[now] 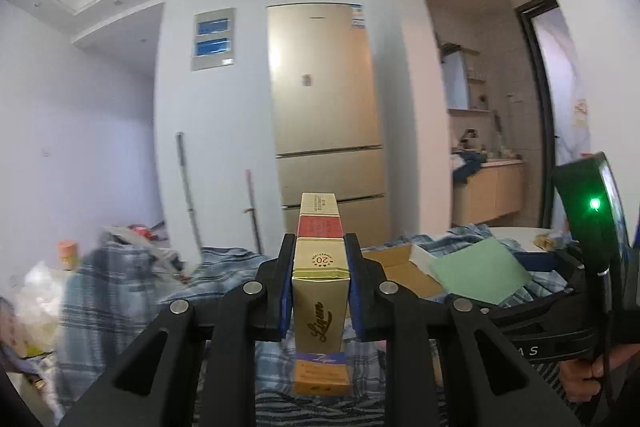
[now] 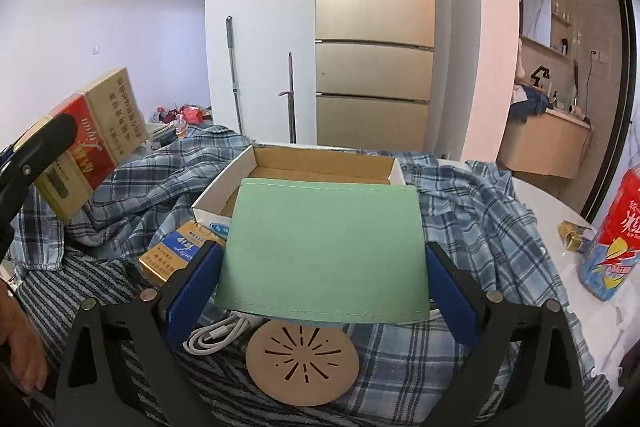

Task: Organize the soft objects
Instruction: 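Grasp the green card with the right gripper while the left gripper lifts the pack, then carry the green card and the cigarette pack up over the open box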

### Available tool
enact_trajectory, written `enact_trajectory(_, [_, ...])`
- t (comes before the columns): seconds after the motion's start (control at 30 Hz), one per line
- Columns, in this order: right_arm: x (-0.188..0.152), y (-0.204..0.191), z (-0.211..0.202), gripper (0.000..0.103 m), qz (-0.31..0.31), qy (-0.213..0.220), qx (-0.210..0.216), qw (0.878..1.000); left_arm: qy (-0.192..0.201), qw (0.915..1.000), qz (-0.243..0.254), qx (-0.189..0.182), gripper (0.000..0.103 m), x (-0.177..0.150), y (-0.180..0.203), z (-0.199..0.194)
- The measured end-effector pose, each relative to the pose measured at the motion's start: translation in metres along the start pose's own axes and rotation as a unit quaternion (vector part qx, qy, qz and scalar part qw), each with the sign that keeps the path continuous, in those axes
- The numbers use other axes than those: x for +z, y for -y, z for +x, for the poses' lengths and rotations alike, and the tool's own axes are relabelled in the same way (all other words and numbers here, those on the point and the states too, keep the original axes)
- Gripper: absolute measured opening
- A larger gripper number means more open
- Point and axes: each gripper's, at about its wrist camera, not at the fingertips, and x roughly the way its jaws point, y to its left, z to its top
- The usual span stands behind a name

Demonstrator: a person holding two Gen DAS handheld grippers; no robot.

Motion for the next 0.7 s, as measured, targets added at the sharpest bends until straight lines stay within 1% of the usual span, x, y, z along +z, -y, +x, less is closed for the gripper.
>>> enact_trajectory(0.03, [0.002, 0.001, -0.003, 0.097, 0.002, 0.003, -0.002, 1.0, -0.001, 1.0, 0.001, 0.006, 0.024, 0.004, 0.0, -0.002])
enact_trajectory(0.13, [0.011, 0.003, -0.015, 0.097, 0.005, 0.017, -0.009, 1.0, 0.004, 1.0, 0.001, 0.006, 0.024, 0.017, 0.0, -0.006])
enact_trajectory(0.27, [0.028, 0.007, -0.03, 0.097, 0.008, 0.037, -0.012, 0.999, -0.005, 1.0, 0.0, 0.0, 0.024, 0.035, 0.0, -0.002])
enact_trajectory(0.37, [0.048, 0.01, -0.037, 0.097, 0.005, 0.051, -0.02, 0.998, -0.005, 1.0, -0.001, 0.001, 0.024, 0.051, -0.001, 0.004])
enact_trajectory(0.43, [0.064, 0.012, -0.039, 0.097, 0.0, 0.056, -0.027, 0.998, -0.017, 0.9998, 0.0, -0.009, 0.024, 0.068, -0.001, 0.014])
enact_trajectory(0.5, [0.082, 0.017, -0.041, 0.097, 0.007, 0.066, -0.024, 0.998, -0.02, 0.9995, -0.021, -0.009, 0.024, 0.083, -0.006, 0.022])
enact_trajectory(0.53, [0.09, 0.018, -0.041, 0.097, 0.009, 0.068, -0.02, 0.997, -0.019, 0.9994, -0.027, -0.01, 0.024, 0.093, -0.007, 0.027])
enact_trajectory(0.63, [0.112, 0.022, -0.041, 0.097, 0.005, 0.079, -0.026, 0.997, -0.008, 0.9993, -0.036, -0.002, 0.024, 0.117, -0.008, 0.037])
enact_trajectory(0.7, [0.129, 0.022, -0.037, 0.097, -0.006, 0.08, -0.04, 0.996, -0.01, 0.9994, -0.034, 0.0, 0.024, 0.132, -0.003, 0.047])
